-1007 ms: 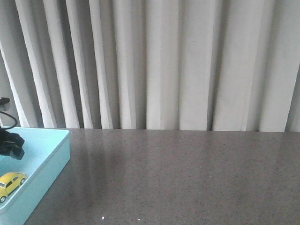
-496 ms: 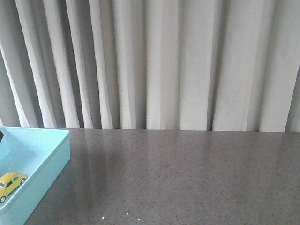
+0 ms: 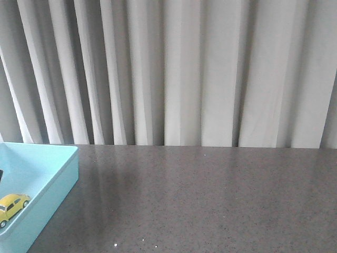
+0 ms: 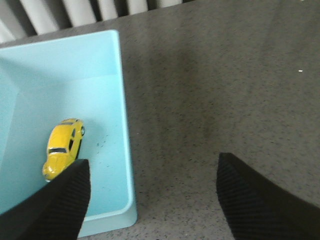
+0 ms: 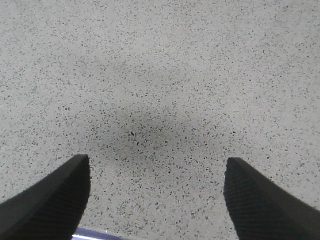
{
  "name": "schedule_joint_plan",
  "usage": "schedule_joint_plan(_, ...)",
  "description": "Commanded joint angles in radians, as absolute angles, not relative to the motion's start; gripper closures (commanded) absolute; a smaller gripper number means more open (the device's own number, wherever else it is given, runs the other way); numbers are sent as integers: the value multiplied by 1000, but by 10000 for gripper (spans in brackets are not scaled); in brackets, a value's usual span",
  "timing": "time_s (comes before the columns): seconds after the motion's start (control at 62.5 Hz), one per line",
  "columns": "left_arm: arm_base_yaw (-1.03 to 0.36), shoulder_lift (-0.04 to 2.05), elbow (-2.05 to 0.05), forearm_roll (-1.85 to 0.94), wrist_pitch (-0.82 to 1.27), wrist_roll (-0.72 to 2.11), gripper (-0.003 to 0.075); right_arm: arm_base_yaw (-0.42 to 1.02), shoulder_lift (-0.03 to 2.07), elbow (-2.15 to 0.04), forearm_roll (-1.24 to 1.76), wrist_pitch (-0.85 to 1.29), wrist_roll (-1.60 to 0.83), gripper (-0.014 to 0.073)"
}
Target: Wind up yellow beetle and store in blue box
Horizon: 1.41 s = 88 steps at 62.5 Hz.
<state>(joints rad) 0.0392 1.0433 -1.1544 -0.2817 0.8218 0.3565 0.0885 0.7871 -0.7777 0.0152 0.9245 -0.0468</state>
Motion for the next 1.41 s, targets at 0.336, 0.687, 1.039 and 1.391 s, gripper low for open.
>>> schedule_joint_plan(0.336,-182,668,-870,-182,832,330,202,88,783,-806,11,873,-52,57)
schedule_joint_plan(0.687,-180,611,-613,-20,613,-10,251,88,783,-806,14,877,-52,57)
schedule_joint_plan(1.039,-180,611,-527,-25,466,-10,598,88,783,-806,20,885,-52,357)
schedule_joint_plan(1.391,-180,611,-527,-25,458,-9,727,88,783,-806,19,880,-51,601)
